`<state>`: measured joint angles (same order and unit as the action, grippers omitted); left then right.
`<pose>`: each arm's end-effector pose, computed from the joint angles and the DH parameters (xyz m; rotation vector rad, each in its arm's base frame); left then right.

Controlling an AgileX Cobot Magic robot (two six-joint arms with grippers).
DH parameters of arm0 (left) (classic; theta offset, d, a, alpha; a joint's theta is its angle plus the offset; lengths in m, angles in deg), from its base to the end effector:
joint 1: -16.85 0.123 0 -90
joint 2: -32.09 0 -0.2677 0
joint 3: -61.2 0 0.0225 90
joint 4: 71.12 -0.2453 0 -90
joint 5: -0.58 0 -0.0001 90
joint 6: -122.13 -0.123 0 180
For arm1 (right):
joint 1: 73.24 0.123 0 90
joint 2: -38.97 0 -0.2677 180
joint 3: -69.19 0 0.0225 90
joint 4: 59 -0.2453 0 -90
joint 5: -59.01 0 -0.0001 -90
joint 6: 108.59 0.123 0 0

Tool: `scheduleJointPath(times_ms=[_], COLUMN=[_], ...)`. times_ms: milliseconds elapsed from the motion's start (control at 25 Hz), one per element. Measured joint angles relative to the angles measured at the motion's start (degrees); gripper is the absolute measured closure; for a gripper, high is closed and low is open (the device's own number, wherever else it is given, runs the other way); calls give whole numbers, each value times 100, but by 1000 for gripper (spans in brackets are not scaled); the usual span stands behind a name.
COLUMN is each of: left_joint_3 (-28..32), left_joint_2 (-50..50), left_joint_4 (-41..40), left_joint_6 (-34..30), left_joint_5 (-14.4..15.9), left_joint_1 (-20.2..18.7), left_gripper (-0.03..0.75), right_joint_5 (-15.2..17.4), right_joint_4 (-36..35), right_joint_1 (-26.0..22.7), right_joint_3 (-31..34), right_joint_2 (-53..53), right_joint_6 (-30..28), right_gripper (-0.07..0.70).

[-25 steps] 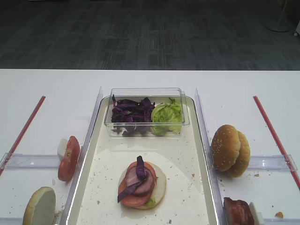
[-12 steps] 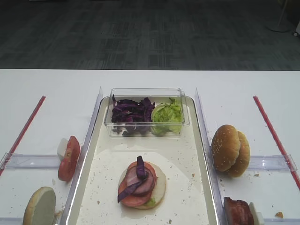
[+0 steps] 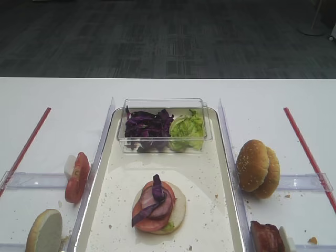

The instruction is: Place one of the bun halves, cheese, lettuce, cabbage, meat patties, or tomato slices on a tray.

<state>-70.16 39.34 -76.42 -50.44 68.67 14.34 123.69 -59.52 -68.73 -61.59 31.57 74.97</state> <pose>0.0270 0.0094 0.2445 -0.1047 2.1574 0.0126 0.0319 0.0035 0.2472 -0.0183 2.1184 0.0948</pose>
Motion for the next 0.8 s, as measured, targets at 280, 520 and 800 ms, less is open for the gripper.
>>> scheduleJointPath(times_ms=[280, 520, 800], left_joint_3=[0, 0, 0], left_joint_2=[0, 0, 0], left_joint_4=[0, 0, 0], left_joint_6=[0, 0, 0], left_joint_5=[0, 0, 0], left_joint_1=[0, 0, 0], left_gripper=[213, 213, 213], right_joint_5=[0, 0, 0], right_joint_4=[0, 0, 0], right_joint_1=[0, 0, 0], right_joint_3=[0, 0, 0], right_joint_2=[0, 0, 0], right_joint_6=[0, 0, 0], right_gripper=[61, 61, 61])
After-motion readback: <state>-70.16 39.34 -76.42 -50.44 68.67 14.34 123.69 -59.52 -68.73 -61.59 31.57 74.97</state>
